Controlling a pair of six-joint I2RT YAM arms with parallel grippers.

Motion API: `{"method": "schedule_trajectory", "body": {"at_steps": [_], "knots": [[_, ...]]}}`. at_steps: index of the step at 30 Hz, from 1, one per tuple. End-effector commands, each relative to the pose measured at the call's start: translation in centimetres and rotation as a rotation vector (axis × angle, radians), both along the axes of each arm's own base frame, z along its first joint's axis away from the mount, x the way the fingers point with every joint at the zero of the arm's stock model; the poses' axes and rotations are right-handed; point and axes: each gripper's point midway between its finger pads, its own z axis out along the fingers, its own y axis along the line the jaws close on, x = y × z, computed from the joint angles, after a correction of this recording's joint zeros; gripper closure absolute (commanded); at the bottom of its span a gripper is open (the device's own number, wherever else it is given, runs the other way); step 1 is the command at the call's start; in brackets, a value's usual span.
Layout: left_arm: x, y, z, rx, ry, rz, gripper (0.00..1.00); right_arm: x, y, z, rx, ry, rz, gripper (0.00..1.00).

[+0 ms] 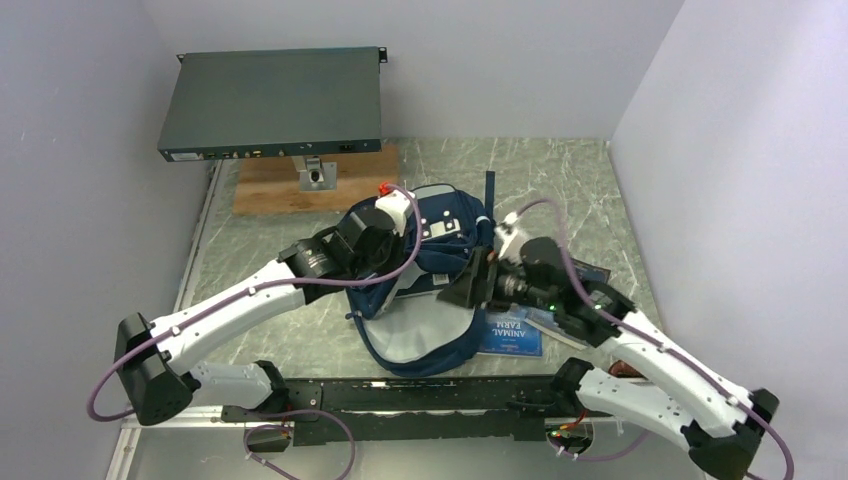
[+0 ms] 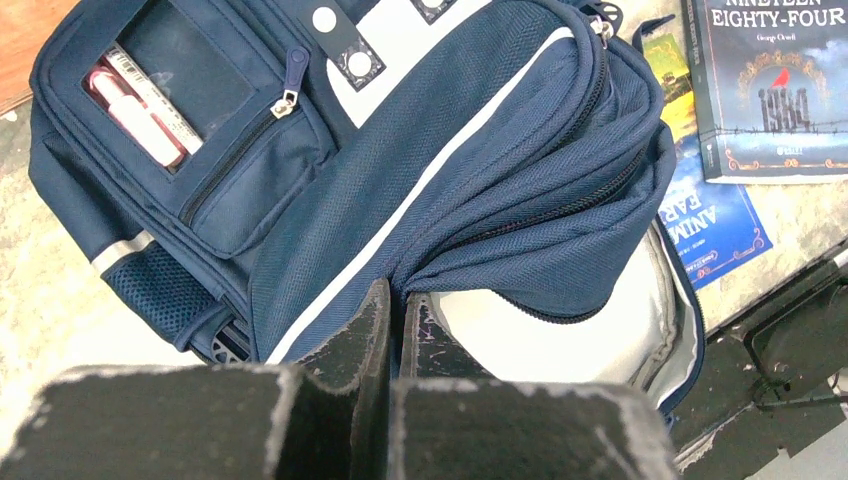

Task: Pack the student bag
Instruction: Place the book in the student bag, then pick up the book from the center of the board.

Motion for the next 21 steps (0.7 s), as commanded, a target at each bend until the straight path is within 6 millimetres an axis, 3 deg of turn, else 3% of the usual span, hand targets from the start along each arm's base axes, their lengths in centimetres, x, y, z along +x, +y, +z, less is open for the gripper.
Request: {"method": "schedule_trajectory", "body": {"at_steps": [1,3,5,10,14,19,21], "knots": [[0.9,4.1,-1.3,0.114,-0.048,0.074,1.00,6.9,-11.5,0.1,-0.392,-0.116,-0.563,0.10],[0.3,4.5,-1.9,0.124,-0.030,0.067,1.00,9.0,-15.7,0.5,-0.523,-0.125,-0.725,0.01],[-0.4,4.6,-2.3,0.125,-0.004,0.045,1.00,10.6,-19.0,-0.1,-0.646,-0.115,-0.830,0.01],[-2.2,3.2,-2.7,0.077,0.072,-0.051,1.00,12.4,-24.3,-3.5,-1.014,0.015,-0.929,0.00],[-3.2,1.9,-2.4,0.018,0.107,-0.107,1.00,12.8,-25.3,-6.5,-1.158,0.097,-0.903,0.00],[-4.7,-0.2,-1.9,-0.067,0.152,-0.217,1.00,12.7,-24.4,-10.4,-1.169,0.173,-0.851,0.00],[-5.6,-1.1,-1.1,-0.109,0.162,-0.288,0.95,12.7,-22.9,-12.4,-1.084,0.201,-0.795,0.02]]}}
